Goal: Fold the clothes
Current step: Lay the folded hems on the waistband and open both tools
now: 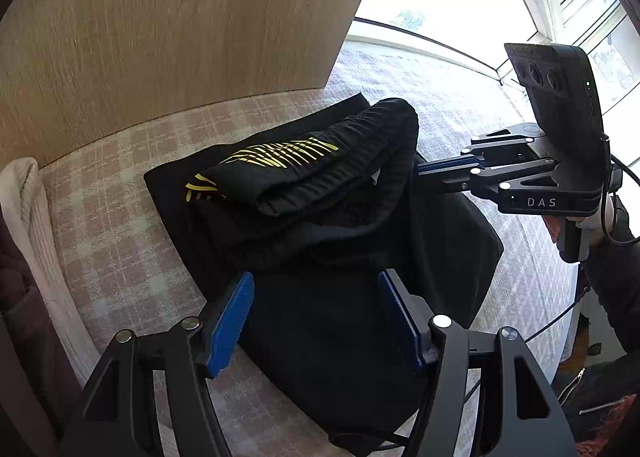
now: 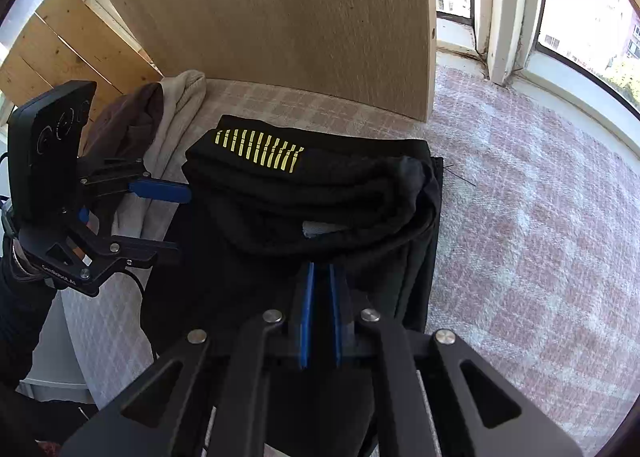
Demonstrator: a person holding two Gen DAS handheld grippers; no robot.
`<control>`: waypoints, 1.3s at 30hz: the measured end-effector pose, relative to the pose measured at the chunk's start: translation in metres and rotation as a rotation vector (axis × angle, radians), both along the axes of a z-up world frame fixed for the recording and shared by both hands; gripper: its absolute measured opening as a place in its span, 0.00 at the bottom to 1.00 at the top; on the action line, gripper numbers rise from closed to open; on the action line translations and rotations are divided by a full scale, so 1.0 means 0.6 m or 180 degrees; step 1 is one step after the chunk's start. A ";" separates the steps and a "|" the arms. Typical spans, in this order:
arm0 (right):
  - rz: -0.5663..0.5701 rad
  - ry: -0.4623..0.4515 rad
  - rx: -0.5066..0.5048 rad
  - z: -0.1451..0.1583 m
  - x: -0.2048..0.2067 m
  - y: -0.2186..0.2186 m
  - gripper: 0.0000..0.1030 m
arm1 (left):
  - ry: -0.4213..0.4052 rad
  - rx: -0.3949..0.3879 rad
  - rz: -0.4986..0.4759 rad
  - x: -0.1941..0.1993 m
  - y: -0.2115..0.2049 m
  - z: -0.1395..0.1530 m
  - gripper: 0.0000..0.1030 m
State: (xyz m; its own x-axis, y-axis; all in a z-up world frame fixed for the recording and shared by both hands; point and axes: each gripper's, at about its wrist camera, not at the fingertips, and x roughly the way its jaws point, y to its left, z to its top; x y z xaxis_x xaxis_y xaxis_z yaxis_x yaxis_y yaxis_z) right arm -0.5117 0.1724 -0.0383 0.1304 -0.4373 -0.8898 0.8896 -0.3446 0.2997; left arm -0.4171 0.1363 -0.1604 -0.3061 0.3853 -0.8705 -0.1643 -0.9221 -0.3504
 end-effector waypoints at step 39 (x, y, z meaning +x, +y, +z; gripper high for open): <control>-0.0081 0.0329 0.0152 -0.026 -0.011 0.050 0.09 | 0.0387 -0.0169 0.0193 -0.048 -0.011 0.026 0.61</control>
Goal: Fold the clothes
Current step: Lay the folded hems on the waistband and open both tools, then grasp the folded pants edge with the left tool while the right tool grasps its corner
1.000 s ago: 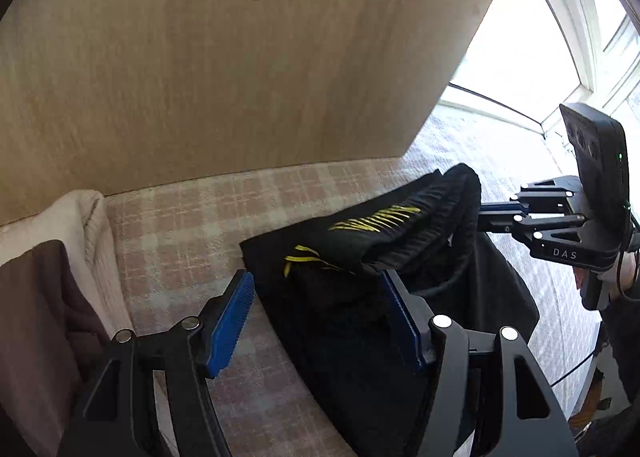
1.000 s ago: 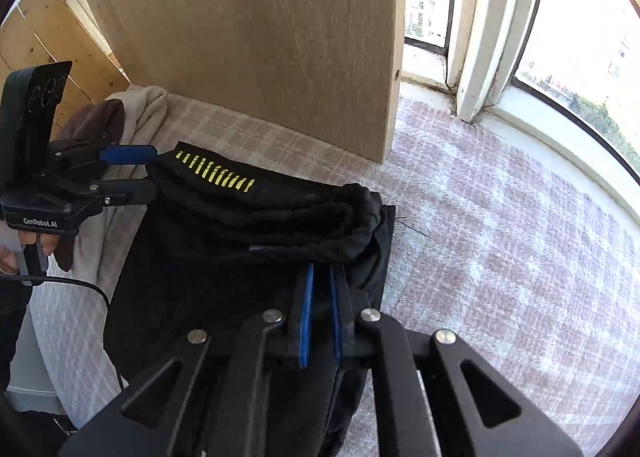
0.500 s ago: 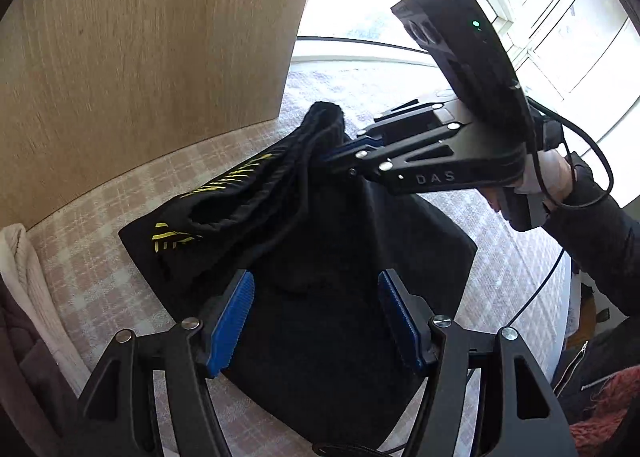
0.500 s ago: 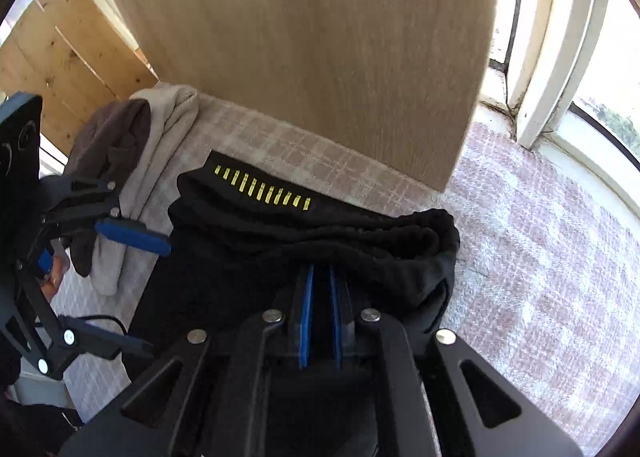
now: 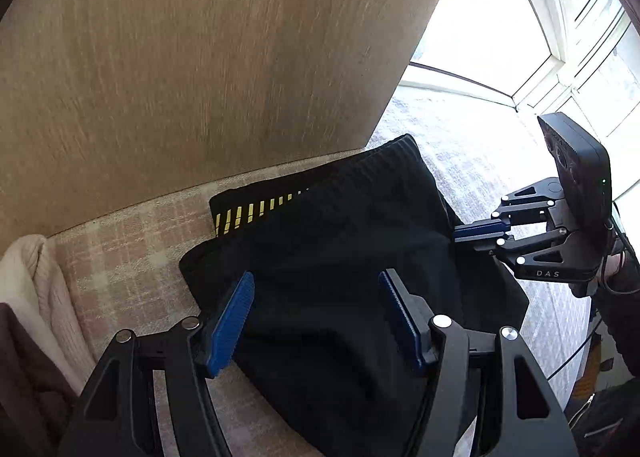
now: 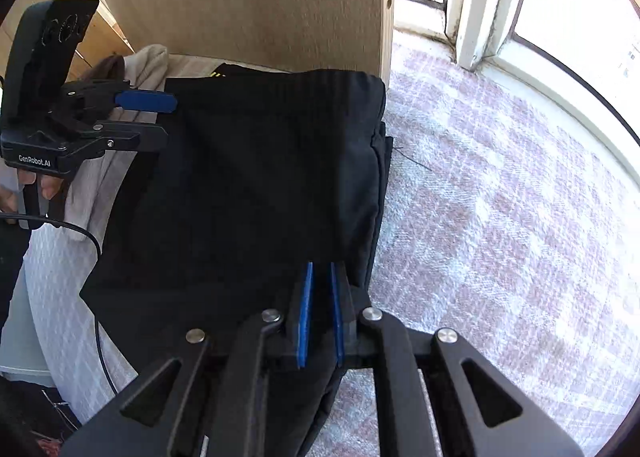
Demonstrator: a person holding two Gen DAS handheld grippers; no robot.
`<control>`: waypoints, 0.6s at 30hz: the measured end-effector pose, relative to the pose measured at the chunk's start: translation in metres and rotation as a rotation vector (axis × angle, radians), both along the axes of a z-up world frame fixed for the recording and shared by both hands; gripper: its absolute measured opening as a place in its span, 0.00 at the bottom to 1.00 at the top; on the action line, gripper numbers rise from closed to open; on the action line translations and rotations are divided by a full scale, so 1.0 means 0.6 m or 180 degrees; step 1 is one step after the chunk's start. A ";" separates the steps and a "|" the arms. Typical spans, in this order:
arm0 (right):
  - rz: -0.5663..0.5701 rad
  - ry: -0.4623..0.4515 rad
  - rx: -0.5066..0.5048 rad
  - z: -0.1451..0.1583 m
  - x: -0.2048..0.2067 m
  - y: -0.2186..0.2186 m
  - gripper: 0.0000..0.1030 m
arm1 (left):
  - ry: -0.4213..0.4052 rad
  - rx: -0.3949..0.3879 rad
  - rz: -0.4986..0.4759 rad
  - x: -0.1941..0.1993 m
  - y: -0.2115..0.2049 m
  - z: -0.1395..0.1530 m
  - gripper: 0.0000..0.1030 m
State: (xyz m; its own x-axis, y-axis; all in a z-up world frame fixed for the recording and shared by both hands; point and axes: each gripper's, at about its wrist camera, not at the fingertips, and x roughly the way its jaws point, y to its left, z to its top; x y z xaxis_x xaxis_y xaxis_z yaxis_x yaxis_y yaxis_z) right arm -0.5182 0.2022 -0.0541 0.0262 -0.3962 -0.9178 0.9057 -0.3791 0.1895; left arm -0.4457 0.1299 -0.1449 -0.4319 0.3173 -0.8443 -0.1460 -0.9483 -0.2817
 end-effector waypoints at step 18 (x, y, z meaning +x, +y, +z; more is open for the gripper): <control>0.0083 0.0188 0.0002 0.027 0.130 0.189 0.32 | -0.0207 -0.0347 -0.0061 0.297 0.135 0.000 0.65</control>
State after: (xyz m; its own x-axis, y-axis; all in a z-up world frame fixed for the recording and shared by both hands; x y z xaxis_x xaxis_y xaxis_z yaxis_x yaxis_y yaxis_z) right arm -0.4401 0.3158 -0.0379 -0.0178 -0.3955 -0.9183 0.9249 -0.3554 0.1352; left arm -0.2675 0.2110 -0.1452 -0.3700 0.2296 -0.9002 -0.1492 -0.9711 -0.1864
